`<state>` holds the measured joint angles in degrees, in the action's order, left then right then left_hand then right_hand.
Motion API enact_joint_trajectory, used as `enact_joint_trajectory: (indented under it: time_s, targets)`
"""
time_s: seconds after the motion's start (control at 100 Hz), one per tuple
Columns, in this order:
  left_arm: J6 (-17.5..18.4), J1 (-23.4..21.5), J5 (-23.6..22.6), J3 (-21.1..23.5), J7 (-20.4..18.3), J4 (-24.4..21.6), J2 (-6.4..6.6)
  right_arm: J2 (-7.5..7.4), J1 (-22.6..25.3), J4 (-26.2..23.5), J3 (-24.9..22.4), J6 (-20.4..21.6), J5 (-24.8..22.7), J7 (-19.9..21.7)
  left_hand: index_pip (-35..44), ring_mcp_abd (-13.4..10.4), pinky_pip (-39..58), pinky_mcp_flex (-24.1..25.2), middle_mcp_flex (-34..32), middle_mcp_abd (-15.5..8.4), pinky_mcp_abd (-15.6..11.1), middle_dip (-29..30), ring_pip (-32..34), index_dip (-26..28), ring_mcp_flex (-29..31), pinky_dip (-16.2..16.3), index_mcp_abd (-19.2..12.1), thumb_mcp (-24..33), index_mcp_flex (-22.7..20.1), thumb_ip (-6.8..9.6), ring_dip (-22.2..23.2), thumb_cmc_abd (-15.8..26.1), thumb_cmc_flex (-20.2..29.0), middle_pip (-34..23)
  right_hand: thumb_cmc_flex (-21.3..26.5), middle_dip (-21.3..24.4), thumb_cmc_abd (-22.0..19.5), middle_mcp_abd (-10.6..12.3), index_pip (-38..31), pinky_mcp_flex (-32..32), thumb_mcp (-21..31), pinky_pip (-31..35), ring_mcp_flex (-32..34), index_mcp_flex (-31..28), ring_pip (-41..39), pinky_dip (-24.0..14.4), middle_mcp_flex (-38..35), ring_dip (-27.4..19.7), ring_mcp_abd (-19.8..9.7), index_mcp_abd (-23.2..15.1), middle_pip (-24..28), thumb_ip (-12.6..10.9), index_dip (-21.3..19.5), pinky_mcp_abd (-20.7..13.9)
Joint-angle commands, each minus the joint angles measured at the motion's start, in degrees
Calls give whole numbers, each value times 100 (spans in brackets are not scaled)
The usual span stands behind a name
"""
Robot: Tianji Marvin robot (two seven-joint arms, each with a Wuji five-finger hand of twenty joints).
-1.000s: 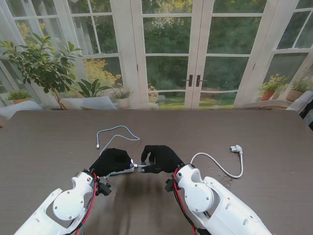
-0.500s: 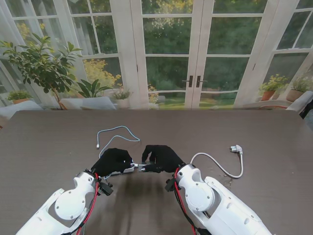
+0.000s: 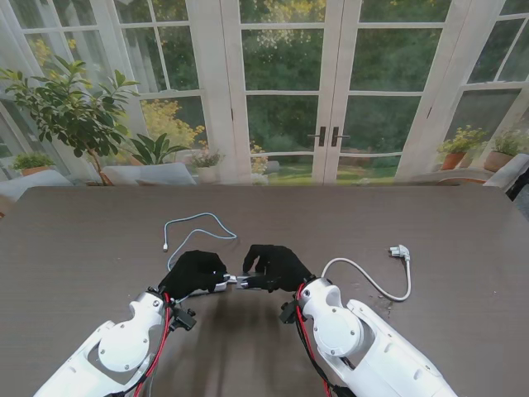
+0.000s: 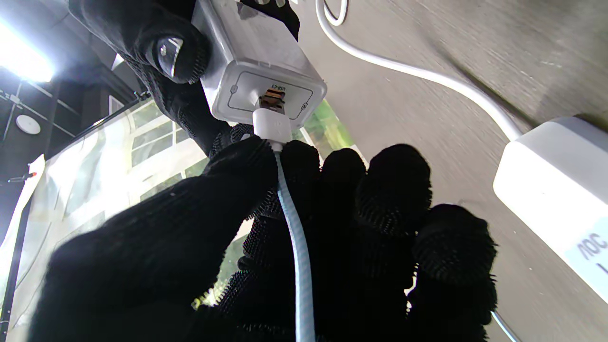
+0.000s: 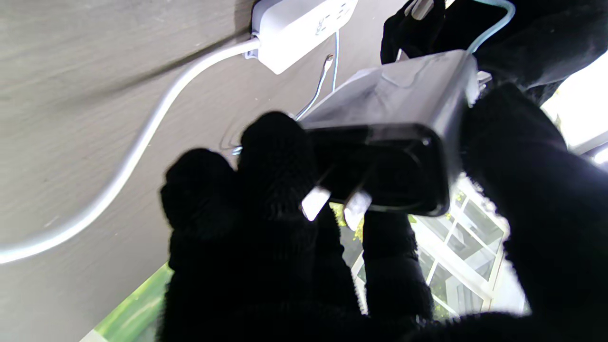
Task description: Set up the charging station
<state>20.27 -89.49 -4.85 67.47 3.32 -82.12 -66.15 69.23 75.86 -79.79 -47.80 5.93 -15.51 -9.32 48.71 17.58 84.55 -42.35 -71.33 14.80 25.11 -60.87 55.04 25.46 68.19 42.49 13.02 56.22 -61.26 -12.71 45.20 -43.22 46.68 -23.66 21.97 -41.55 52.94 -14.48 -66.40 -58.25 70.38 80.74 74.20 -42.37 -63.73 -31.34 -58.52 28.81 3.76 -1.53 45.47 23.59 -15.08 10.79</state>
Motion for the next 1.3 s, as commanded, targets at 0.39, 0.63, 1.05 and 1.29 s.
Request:
enact_joint_trajectory:
  time_s: [0.39,0.63,1.05,1.29]
  targets:
    - [115,43,36,-148,383,129,-218,99,111,-214,-69,-316,184,9,137,-249,-215,-213,-263,-85,-176,17,-198,-97,283,-166,-355,241,-173,22,63,-213,295,7,895,-311,-241,819,-1648,-165,1135,32,123,-94,27,-81,-558,988,-319,-117,589,-383,-66,-126]
    - [123,48,88,-172,445,155,-244,128,210,-423,-128,-605,265,-66,143,-236,-245,-260,-276,-80,-136,32,-211,-103,311,-195,-359,243,-177,17,68,-218,289,-2,925,-313,-223,792,-1621,-164,1137,28,124,-110,30,-78,-558,987,-292,-54,578,-389,-62,-99]
    - [158,105,235,-240,433,211,-268,167,299,-570,-164,-781,377,-160,142,-238,-252,-271,-272,-77,-141,52,-229,-101,324,-207,-350,247,-171,8,76,-218,293,-8,939,-323,-213,761,-1601,-181,1130,34,126,-129,12,-73,-570,995,-295,-17,568,-392,-73,-62]
    - [227,172,353,-300,337,256,-264,209,282,-565,-116,-824,397,-260,158,-259,-268,-309,-306,-97,-199,100,-273,-112,359,-227,-396,254,-213,7,59,-279,292,15,951,-327,-205,760,-1594,-184,1130,32,124,-130,12,-66,-572,994,-270,-16,560,-395,-82,-53]
